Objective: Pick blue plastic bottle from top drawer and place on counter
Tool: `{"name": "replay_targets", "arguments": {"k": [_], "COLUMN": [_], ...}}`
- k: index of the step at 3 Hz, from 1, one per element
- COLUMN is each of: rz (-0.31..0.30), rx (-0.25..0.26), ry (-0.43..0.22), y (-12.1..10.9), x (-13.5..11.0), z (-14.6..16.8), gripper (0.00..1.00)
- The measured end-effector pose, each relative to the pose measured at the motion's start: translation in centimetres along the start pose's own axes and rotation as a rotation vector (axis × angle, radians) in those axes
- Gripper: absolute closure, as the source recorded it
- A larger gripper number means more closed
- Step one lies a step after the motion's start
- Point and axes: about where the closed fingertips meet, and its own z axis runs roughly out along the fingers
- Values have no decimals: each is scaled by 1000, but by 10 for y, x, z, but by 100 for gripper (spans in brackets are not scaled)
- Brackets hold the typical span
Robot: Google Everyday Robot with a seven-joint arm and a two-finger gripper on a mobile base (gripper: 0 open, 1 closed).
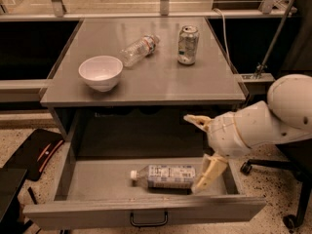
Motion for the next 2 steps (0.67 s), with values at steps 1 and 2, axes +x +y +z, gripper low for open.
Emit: {"name": "replay_targets", "arguments": {"k": [1, 2], "rz": [-5, -9], "rx": [79, 97], "ry": [6, 75], "y": [-21, -23], "x": [-1, 0], "z": [0, 1], "gripper": [0, 0]}}
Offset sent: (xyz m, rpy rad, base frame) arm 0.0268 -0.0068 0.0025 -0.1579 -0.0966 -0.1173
